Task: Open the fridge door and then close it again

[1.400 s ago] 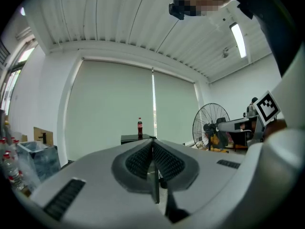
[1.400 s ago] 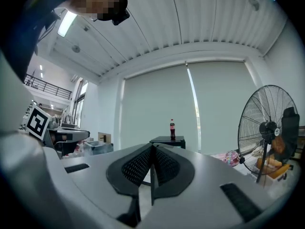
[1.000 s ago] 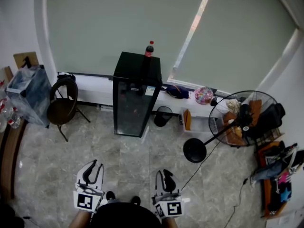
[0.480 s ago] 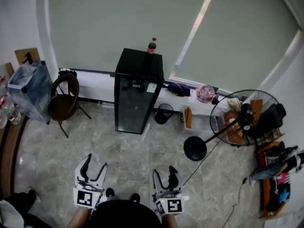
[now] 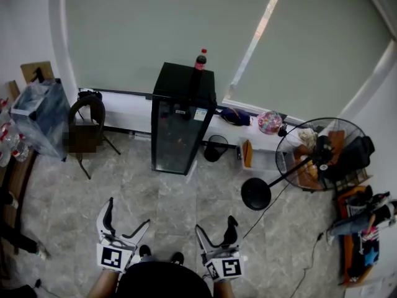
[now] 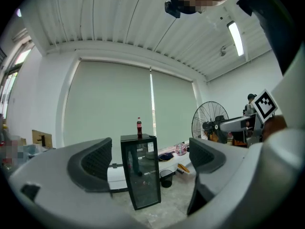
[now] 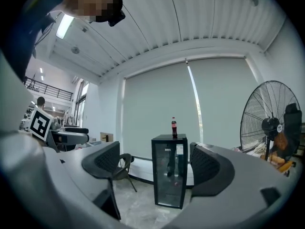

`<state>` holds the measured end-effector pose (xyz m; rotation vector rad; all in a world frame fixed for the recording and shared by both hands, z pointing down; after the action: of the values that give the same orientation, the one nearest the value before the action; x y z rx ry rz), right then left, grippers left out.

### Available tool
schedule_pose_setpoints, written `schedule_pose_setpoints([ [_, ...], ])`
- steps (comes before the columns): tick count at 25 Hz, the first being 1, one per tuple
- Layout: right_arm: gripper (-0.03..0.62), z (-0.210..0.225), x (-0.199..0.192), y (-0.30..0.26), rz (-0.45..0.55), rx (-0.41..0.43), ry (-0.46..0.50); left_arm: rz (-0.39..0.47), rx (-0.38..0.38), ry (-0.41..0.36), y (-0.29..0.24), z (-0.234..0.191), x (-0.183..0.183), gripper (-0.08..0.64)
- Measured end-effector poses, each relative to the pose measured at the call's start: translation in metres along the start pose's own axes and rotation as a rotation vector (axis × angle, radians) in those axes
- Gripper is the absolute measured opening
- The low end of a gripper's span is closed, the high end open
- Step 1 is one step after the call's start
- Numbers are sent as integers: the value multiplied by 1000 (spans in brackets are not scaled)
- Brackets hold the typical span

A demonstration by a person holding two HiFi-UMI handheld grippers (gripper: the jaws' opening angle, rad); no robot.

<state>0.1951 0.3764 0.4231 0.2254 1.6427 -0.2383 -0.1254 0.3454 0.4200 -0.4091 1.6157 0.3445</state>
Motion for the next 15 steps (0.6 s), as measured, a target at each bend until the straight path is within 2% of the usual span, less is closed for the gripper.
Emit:
schedule_pose_setpoints([
  [4,456,-6,3,-2,9,0,6,5,2,-8,2,-8,2,535],
  [15,456,-41,9,-16,-8,-37,23,0,11,-8,19,-62,3,547],
])
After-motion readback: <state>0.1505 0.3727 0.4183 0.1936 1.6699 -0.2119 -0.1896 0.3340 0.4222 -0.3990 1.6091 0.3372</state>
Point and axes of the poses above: the fingertips, and each gripper's own axes: y backward along the fingers, z to its right, x out of its top, the point moved 10 cm from there along y, backward along the fingers, and after that the axes turned 7 degrees about y, right-handed, at the moved point
